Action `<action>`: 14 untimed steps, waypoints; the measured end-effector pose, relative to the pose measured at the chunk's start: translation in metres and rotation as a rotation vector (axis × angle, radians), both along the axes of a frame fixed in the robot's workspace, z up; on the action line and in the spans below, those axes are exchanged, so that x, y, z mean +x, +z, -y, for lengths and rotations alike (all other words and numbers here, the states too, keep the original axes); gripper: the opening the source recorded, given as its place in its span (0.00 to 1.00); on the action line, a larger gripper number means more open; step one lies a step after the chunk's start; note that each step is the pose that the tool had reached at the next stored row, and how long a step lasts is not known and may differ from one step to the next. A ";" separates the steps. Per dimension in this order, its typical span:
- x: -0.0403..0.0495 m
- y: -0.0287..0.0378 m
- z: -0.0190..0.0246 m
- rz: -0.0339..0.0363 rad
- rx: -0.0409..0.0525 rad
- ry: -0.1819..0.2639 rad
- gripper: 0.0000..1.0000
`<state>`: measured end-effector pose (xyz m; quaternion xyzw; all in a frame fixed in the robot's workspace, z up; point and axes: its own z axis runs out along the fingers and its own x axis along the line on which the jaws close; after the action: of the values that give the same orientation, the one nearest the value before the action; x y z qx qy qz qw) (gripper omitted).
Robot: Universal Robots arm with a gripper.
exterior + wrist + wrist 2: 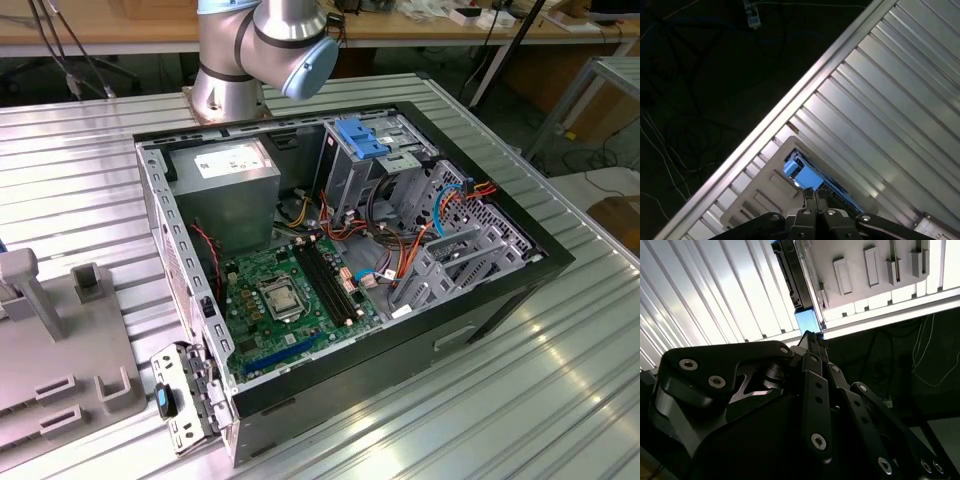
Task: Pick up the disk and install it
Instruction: 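Pick up the disk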
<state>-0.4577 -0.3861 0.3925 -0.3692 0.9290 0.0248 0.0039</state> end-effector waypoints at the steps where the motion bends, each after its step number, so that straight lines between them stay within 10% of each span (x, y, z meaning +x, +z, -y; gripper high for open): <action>1: 0.0000 0.0000 0.0000 0.0001 0.0000 0.020 0.11; 14: 0.0000 0.0000 0.0000 0.0000 -0.0011 0.330 0.11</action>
<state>-0.4577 -0.3861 0.3925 -0.5168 0.8558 0.0246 -0.0004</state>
